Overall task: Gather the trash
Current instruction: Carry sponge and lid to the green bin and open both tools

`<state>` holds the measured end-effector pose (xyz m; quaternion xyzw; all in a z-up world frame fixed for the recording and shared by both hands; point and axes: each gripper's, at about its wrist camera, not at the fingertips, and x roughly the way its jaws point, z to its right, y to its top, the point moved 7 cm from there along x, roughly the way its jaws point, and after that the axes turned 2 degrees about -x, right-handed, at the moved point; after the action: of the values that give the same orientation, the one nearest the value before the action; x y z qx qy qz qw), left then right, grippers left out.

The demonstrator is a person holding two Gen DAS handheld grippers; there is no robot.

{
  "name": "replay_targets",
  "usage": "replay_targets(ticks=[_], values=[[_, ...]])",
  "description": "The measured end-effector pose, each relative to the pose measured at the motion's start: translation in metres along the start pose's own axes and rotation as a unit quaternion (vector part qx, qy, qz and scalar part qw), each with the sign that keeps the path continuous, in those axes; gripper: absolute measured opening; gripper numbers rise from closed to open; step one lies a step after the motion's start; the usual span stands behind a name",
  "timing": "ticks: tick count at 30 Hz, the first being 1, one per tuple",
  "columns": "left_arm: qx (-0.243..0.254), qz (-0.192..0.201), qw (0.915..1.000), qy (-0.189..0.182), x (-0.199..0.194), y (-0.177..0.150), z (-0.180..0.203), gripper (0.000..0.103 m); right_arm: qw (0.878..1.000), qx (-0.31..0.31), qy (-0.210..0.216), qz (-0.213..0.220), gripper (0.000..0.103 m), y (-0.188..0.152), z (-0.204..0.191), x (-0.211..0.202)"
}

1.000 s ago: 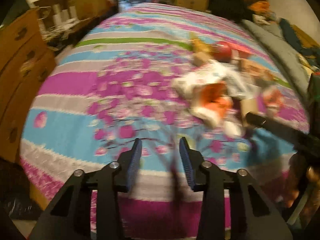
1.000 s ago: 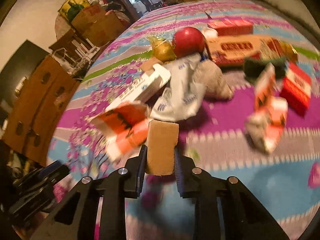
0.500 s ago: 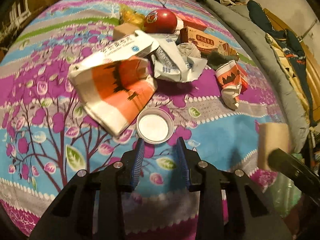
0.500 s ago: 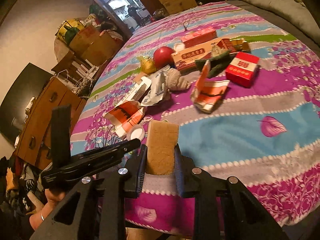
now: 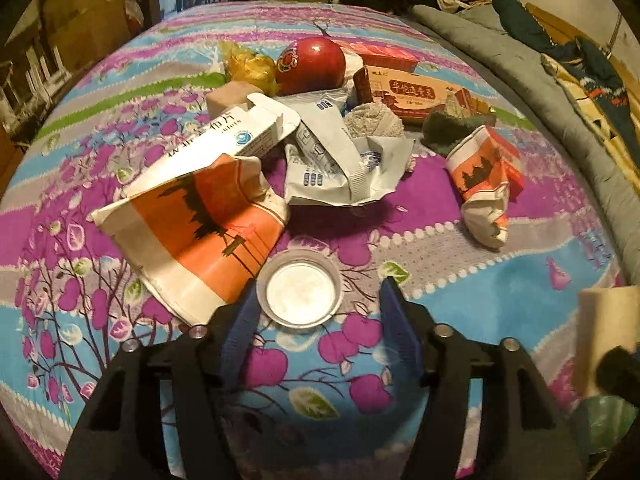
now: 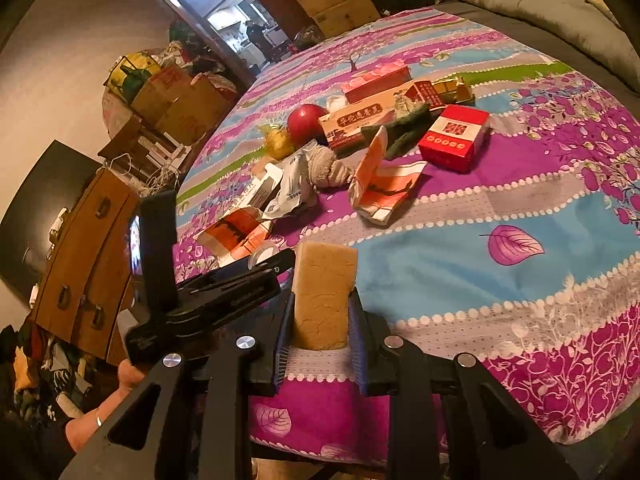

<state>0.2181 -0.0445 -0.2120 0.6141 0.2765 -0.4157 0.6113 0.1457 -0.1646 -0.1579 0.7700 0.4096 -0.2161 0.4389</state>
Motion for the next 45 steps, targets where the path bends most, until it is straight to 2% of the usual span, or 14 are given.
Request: replay_targets(ticks=[1,2,7,10,14,18,21,24,27,30,35,39,42,45], values=[[0.001,0.003,1.0000,0.006,0.000,0.000,-0.001,0.042,1.000,0.001,-0.001,0.002,0.027,0.000,0.001,-0.002],[0.002,0.006,0.9999,0.010,0.000,0.000,-0.003,0.038,1.000,0.001,-0.002,0.004,0.027,0.000,0.002,-0.005],[0.001,-0.001,0.9998,0.019,-0.016,-0.008,-0.007,0.038,1.000,-0.011,-0.023,0.013,0.027,0.000,0.003,-0.019],[0.011,-0.001,0.9999,0.012,-0.042,-0.014,0.004,0.038,0.998,-0.021,-0.051,0.026,0.027,-0.001,0.004,-0.043],[0.058,0.009,0.9978,-0.029,-0.081,-0.013,0.049,0.038,0.993,-0.027,-0.104,0.055,0.027,-0.005,0.012,-0.089],[0.127,0.030,0.9880,-0.082,-0.117,-0.005,0.120,0.038,0.981,-0.013,-0.169,0.096,0.027,-0.011,0.036,-0.158],[0.173,0.041,0.9752,-0.132,-0.140,-0.001,0.185,0.038,0.965,0.009,-0.230,0.127,0.027,-0.018,0.067,-0.217],[0.230,0.056,0.9563,-0.172,-0.160,-0.006,0.254,0.038,0.944,0.036,-0.290,0.151,0.027,-0.031,0.102,-0.273],[0.289,0.056,0.9293,-0.223,-0.174,-0.022,0.330,0.038,0.919,0.075,-0.348,0.169,0.027,-0.052,0.140,-0.330],[0.335,0.049,0.9077,-0.248,-0.180,-0.042,0.386,0.038,0.896,0.117,-0.392,0.174,0.027,-0.075,0.176,-0.374],[0.385,0.027,0.8814,-0.272,-0.184,-0.078,0.452,0.038,0.865,0.169,-0.442,0.165,0.027,-0.116,0.224,-0.422],[0.420,0.031,0.8633,-0.279,-0.185,-0.108,0.494,0.038,0.852,0.192,-0.456,0.170,0.027,-0.140,0.243,-0.442],[0.440,0.041,0.8517,-0.282,-0.187,-0.127,0.506,0.038,0.847,0.198,-0.463,0.172,0.027,-0.152,0.251,-0.443],[0.452,0.031,0.8458,-0.282,-0.183,-0.146,0.512,0.038,0.850,0.211,-0.455,0.161,0.027,-0.167,0.257,-0.432]])
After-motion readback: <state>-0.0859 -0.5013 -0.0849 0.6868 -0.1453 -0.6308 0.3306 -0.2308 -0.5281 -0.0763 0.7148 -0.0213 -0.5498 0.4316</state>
